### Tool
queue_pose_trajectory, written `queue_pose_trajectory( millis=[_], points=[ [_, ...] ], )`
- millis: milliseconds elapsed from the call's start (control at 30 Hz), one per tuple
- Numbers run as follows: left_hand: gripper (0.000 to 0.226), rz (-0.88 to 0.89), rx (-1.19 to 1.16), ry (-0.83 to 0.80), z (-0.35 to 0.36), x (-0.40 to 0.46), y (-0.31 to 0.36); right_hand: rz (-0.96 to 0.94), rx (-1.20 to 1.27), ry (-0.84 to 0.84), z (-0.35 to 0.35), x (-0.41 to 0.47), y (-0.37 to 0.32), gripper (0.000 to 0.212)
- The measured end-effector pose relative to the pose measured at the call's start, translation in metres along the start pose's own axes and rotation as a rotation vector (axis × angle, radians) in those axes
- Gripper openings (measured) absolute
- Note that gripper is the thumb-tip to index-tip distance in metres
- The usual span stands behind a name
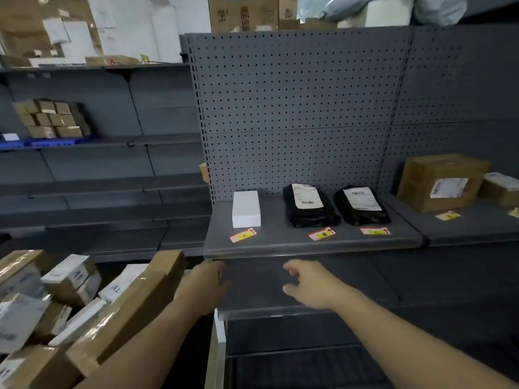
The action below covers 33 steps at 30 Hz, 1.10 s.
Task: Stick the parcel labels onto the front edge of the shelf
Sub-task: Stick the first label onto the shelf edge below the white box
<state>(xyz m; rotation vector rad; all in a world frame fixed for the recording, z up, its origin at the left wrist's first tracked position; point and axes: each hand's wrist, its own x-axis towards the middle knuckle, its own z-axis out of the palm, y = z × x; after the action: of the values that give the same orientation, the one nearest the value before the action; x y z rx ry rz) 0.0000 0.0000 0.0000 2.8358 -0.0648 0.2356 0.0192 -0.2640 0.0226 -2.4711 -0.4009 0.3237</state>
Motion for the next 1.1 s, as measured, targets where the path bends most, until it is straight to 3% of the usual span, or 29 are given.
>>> queue_pose_trajectory(
  millis=[133,233,400,667,933,1100],
  points=[
    [0.041,0.022,0.056,0.002,0.034,0.041,-0.036,0.061,0.031,0.017,0.015,0.048,0.004,0.052],
    [0.063,0.148,0.211,-0.020,0.057,0.073,-0.051,0.068,0.024,0.083,0.019,0.087,0.003,0.047],
    [0.096,0.382,0.339,0.108,0.081,0.107,-0.065,0.007,-0.023,0.186,0.016,0.144,-0.009,0.037],
    [0.079,0.554,0.383,0.318,0.104,0.116,-0.079,-0.142,-0.198,0.209,0.016,0.204,-0.019,0.029],
    [0.081,0.565,0.329,0.280,0.104,0.109,-0.079,-0.228,-0.469,-0.069,0.017,0.243,-0.027,0.040],
    [0.072,0.544,0.298,0.262,0.109,0.104,-0.079,-0.192,-0.516,-0.082,0.020,0.252,-0.025,0.030]
  ],
)
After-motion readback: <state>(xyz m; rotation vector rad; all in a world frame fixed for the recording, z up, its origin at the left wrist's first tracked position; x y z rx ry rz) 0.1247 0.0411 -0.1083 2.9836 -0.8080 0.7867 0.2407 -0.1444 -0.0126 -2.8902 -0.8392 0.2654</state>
